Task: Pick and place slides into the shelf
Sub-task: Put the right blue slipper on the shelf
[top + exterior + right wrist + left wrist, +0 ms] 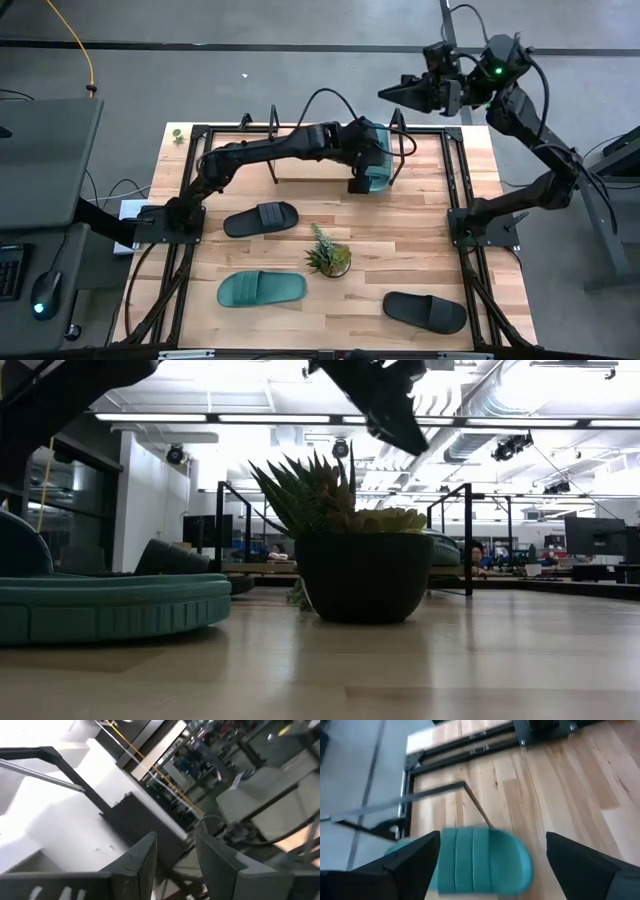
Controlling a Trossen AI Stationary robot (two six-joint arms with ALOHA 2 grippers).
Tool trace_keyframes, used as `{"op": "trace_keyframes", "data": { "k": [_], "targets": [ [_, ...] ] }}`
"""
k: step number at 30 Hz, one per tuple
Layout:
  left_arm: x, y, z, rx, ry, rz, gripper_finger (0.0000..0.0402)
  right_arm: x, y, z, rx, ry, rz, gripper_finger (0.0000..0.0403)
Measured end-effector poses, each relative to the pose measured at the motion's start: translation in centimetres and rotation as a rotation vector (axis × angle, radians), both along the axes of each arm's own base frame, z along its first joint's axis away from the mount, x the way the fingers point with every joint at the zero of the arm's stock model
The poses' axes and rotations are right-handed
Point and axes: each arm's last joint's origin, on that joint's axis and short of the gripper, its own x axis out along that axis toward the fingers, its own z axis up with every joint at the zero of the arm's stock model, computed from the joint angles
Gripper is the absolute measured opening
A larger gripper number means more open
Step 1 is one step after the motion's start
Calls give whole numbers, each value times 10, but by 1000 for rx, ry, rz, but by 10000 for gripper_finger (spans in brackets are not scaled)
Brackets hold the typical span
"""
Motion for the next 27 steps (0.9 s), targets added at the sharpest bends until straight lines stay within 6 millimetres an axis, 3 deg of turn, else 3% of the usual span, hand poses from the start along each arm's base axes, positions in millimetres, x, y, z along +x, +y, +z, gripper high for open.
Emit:
{"op": "trace_keyframes", "data": {
  "k": [5, 10, 15, 21, 27],
  "targets": [
    [-19, -6, 6, -90, 146, 23, 304, -15, -5, 2, -104, -9, -68, 131],
    [-45, -14, 22, -220, 227, 24, 277, -28, -14, -9, -114, 108, -141, 131],
    [-73, -17, 61, -317, 147, 48, 258, -36, -23, -28, -116, 281, -235, 131],
    [-111, -32, 118, -319, -33, 89, 245, -39, -30, -58, -151, 608, -452, 131],
    [-150, -46, 158, -321, -149, 151, 245, -14, -34, -82, -163, 794, -389, 131]
  ]
}}
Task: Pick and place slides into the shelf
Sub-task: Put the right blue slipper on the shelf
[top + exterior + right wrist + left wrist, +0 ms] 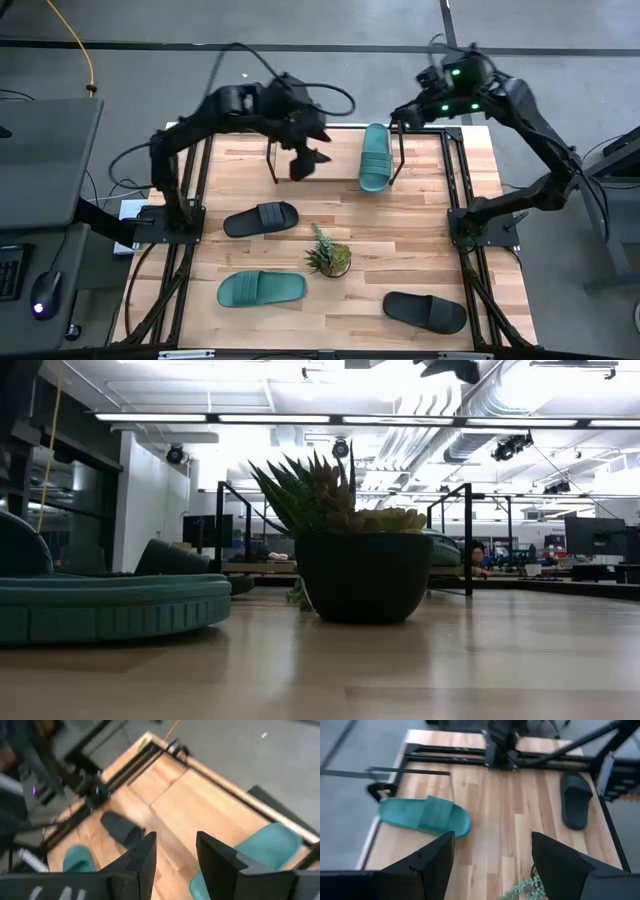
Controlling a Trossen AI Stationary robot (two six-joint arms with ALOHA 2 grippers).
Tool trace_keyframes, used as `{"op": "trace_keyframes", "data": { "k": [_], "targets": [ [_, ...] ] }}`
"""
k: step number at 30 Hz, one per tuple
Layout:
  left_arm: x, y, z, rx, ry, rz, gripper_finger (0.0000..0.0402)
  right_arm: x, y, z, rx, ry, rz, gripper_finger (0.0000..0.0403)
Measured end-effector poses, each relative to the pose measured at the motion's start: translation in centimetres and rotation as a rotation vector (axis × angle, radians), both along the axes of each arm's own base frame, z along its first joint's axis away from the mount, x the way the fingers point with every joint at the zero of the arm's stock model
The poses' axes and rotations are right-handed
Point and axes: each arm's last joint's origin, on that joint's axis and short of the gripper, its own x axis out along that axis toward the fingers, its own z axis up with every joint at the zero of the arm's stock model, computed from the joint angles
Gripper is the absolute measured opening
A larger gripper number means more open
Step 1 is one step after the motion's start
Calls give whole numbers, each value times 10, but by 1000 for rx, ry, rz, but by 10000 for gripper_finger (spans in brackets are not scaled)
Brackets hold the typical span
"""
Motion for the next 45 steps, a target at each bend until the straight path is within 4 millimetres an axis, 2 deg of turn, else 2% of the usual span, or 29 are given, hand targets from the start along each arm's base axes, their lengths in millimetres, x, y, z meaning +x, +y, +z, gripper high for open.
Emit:
{"op": "trace_keyframes", "data": {
  "k": [6, 10, 14, 19, 26, 31, 36, 45],
  "targets": [
    [-35, -10, 26, 26, -64, 102, 245, 42, 0, -22, 12, 81, 121, 131],
    [-54, -15, 37, 63, -77, 142, 246, 65, -2, -39, 35, 140, 168, 131],
    [-63, -17, 42, 84, -86, 161, 246, 87, -3, -56, 39, 198, 223, 131],
    [-65, -16, 41, 85, -69, 207, 246, 108, -9, -83, 31, 297, 304, 131],
    [-65, -16, 39, 46, -60, 255, 246, 125, -20, -119, 62, 464, 360, 131],
    [-65, -15, 39, 52, -62, 311, 246, 134, -27, -141, 18, 598, 381, 131],
    [-66, -14, 39, 44, -67, 349, 246, 145, -33, -161, 11, 649, 433, 131],
    [-66, -14, 39, 35, -71, 363, 246, 154, -39, -180, -37, 694, 531, 131]
  ]
}}
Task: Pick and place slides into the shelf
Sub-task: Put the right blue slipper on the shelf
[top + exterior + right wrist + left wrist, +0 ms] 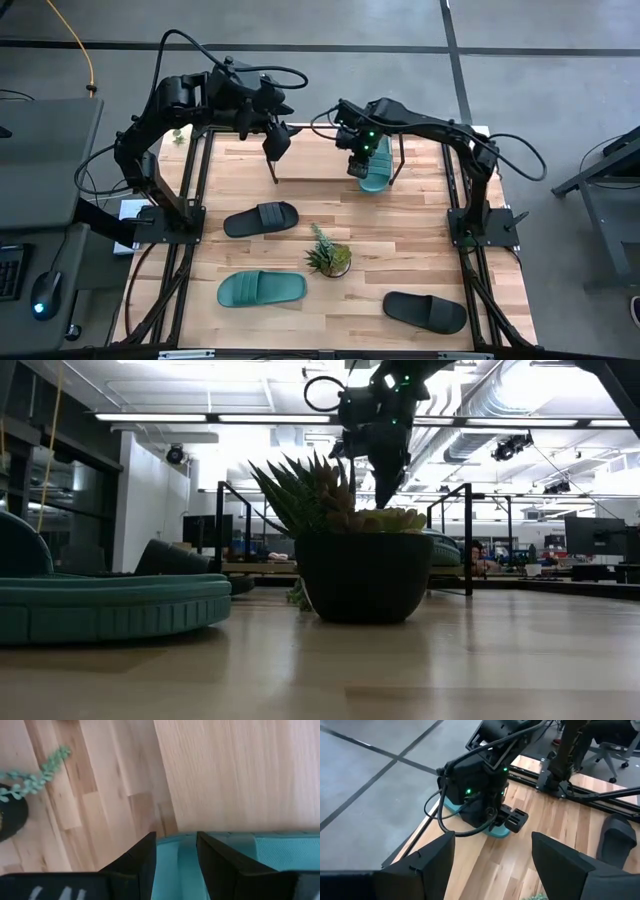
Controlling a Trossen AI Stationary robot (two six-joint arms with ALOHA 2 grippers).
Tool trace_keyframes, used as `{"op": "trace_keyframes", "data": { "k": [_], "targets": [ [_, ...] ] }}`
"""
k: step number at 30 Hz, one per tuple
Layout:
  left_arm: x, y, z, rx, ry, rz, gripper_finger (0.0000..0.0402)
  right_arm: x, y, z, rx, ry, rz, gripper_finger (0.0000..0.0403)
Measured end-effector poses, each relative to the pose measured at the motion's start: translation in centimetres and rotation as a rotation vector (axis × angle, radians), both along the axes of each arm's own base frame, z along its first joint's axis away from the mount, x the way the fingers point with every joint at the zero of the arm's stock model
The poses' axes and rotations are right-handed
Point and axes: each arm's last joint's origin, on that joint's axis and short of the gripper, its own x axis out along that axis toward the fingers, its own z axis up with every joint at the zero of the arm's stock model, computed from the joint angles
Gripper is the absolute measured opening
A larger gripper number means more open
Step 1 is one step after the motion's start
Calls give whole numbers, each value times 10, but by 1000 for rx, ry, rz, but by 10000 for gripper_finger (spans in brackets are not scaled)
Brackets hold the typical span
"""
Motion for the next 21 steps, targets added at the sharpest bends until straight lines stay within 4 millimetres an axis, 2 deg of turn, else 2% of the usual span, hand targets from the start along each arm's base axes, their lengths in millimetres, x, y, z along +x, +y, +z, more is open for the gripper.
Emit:
{"op": "trace_keyframes", "data": {
  "k": [6, 13, 21],
  "targets": [
    [-1, 1, 0, 43, 19, 19, 246, 0, -8, -9, 3, 23, 17, 131],
    [-1, 1, 0, 50, 26, 13, 246, -9, -17, -25, 31, 76, -6, 131],
    [-1, 1, 0, 52, 28, 11, 246, -18, -16, -40, 32, 157, 23, 131]
  ]
}}
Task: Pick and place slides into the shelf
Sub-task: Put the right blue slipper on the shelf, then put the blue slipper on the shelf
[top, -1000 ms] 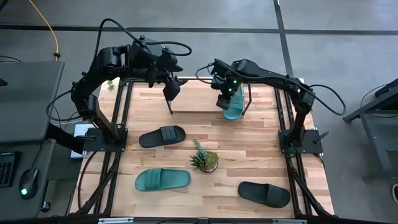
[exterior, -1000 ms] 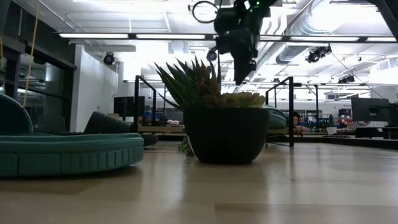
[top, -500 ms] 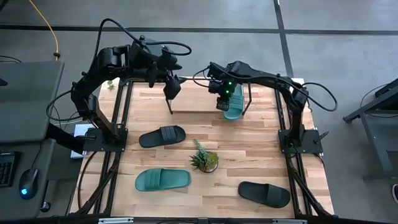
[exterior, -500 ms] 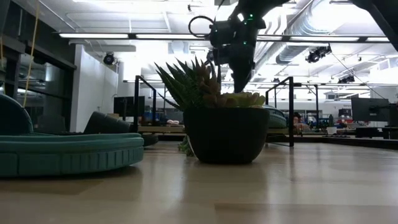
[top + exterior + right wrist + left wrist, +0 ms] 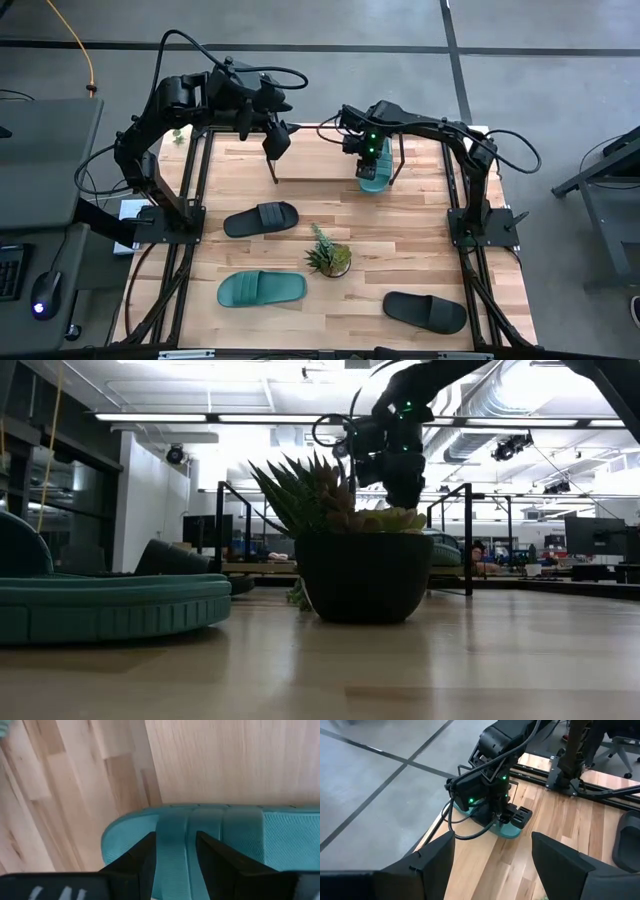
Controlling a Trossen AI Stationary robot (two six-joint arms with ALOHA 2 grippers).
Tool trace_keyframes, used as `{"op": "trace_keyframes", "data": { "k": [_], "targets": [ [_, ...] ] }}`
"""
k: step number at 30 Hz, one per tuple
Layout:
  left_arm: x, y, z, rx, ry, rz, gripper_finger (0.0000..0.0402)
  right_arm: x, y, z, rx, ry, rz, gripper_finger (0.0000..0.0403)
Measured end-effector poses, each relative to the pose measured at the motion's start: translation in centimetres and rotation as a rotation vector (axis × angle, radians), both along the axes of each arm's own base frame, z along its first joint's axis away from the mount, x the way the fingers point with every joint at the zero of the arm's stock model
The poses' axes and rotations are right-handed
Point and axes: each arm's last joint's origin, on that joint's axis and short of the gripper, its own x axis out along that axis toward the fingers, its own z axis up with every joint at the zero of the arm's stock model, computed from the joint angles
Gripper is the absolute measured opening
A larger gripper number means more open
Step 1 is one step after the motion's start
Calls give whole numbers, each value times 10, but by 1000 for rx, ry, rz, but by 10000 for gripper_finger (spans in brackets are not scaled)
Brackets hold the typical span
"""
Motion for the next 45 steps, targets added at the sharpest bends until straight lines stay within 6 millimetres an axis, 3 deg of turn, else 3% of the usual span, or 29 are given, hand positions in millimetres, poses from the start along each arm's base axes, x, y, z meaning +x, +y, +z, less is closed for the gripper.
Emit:
{"op": "trace_keyframes", "data": {
  "k": [8, 13, 24, 32, 37, 45],
  "targets": [
    [0, 0, 0, 15, 11, -13, 246, -12, -2, 1, -49, 138, -7, 128],
    [0, 0, 0, 15, 11, -13, 246, -14, -3, 2, -32, 134, -40, 128],
    [-1, 1, 0, 39, 25, -1, 246, 14, -5, 7, 215, -272, -123, 128],
    [-5, 0, -5, 33, 91, 18, 246, 29, 5, 15, 380, -439, -108, 128],
    [-24, -4, -7, 42, 194, 98, 246, 30, 10, 31, 422, -521, -101, 128],
    [-58, -16, 13, 44, 69, 137, 246, 29, 16, 70, 433, -708, -133, 128]
  ]
}}
